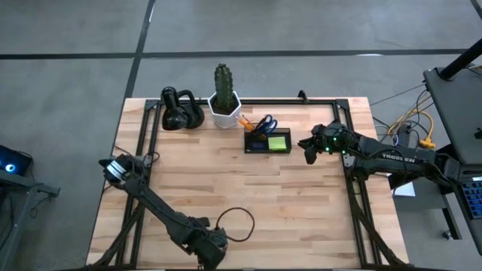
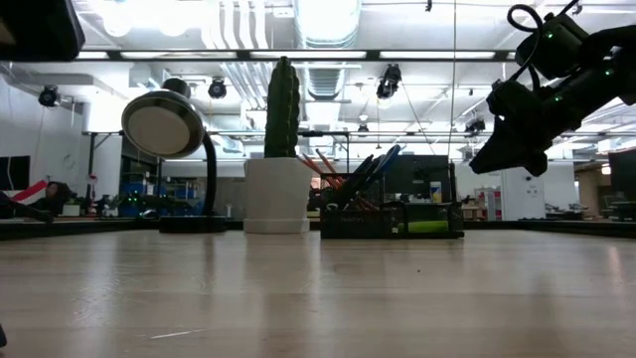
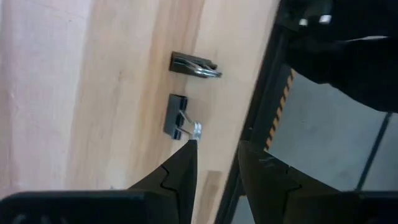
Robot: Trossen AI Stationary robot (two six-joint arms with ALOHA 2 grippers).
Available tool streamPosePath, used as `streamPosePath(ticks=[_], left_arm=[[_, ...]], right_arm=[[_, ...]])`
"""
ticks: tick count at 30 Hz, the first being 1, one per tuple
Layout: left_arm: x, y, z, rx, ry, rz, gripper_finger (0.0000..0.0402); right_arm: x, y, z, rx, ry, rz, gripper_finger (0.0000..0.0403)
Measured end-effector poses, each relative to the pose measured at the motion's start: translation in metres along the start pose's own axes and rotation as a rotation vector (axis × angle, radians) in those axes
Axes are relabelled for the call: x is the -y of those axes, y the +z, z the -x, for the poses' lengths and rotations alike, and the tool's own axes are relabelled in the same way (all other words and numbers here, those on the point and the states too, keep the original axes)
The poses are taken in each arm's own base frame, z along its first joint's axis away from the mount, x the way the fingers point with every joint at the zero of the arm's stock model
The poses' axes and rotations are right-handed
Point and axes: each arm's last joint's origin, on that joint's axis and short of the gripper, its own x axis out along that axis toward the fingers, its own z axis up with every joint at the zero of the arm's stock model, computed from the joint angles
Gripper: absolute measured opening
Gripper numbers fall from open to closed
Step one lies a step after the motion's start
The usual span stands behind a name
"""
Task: Pick and place office supplies into organizer
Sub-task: Put the left binder clip into the bottom section of the desk organizer
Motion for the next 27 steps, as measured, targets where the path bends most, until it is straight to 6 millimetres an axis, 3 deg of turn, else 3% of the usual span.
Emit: streamPosePath(ticks=[11, 27], left_arm=[[-0.004, -0.001, -0.029, -0.026, 0.081, 0.006, 0.0102], [-0.003, 0.000, -0.030, -0.020, 0.071, 0.005, 0.0102]], right_arm=[[0.001, -0.003, -0.005, -0.037, -0.014, 0.001, 0.0057], [0.001, -0.002, -0.005, -0.035, -0.013, 0.001, 0.0057]])
